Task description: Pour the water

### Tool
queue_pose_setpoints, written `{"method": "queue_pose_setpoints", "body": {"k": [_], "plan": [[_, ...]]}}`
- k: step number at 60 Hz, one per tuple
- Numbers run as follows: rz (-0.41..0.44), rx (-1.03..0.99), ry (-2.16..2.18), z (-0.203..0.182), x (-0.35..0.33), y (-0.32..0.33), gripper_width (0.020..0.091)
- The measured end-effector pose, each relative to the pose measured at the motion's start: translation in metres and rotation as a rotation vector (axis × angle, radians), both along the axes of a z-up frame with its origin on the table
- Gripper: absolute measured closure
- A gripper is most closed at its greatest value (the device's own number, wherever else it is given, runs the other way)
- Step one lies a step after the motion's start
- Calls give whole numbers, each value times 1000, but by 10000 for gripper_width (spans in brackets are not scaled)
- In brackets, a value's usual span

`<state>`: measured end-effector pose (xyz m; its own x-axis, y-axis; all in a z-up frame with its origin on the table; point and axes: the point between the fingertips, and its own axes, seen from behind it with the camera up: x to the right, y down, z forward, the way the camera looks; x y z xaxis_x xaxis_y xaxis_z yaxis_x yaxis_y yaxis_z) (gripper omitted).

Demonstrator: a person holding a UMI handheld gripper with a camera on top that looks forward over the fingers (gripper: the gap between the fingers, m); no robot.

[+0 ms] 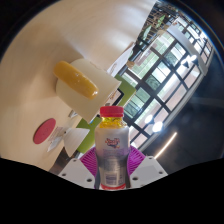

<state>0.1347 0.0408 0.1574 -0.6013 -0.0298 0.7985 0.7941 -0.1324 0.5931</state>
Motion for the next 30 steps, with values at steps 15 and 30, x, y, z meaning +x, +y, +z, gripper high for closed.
{"method": "queue_pose_setpoints", "body": {"k": [15,30], "plan": [[6,26,138,14,16,-5,766],[99,250,1460,50,59,-7,768]]}}
